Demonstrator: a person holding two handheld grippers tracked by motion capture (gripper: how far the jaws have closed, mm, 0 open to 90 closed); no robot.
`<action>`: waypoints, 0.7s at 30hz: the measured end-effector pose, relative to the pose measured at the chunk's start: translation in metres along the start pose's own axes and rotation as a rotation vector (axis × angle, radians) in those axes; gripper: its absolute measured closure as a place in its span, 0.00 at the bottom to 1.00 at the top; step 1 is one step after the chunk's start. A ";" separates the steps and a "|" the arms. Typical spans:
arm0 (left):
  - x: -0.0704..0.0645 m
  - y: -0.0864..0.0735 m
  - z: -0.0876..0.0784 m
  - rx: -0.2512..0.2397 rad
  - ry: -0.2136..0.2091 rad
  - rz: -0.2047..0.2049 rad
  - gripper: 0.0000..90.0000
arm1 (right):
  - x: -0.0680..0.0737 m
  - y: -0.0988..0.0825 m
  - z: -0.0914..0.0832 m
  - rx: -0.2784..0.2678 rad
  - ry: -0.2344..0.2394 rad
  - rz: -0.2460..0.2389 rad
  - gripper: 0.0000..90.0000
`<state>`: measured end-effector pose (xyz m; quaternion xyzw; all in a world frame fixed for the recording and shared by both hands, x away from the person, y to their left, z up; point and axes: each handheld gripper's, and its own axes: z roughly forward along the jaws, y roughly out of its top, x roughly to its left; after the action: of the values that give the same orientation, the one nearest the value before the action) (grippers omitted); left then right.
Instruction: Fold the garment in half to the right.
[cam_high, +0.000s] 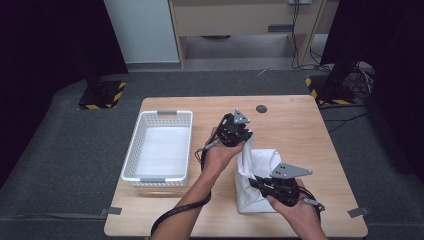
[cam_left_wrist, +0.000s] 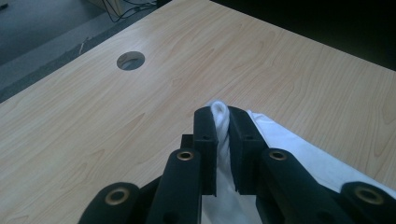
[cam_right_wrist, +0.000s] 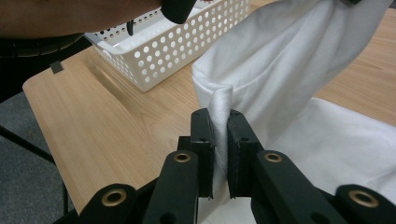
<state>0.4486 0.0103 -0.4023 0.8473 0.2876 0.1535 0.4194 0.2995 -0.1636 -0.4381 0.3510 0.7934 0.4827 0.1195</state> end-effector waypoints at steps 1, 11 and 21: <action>-0.001 0.000 0.000 -0.001 0.001 0.000 0.93 | 0.000 0.000 -0.001 0.001 0.000 -0.003 0.92; -0.005 -0.006 0.010 -0.023 -0.033 0.035 0.93 | -0.005 -0.007 -0.004 0.027 0.004 -0.012 0.92; -0.008 -0.004 0.016 -0.025 -0.041 0.044 0.92 | -0.008 -0.007 -0.007 0.023 0.002 -0.011 0.92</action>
<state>0.4491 -0.0031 -0.4151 0.8511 0.2582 0.1491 0.4322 0.2984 -0.1760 -0.4412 0.3479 0.8009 0.4730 0.1173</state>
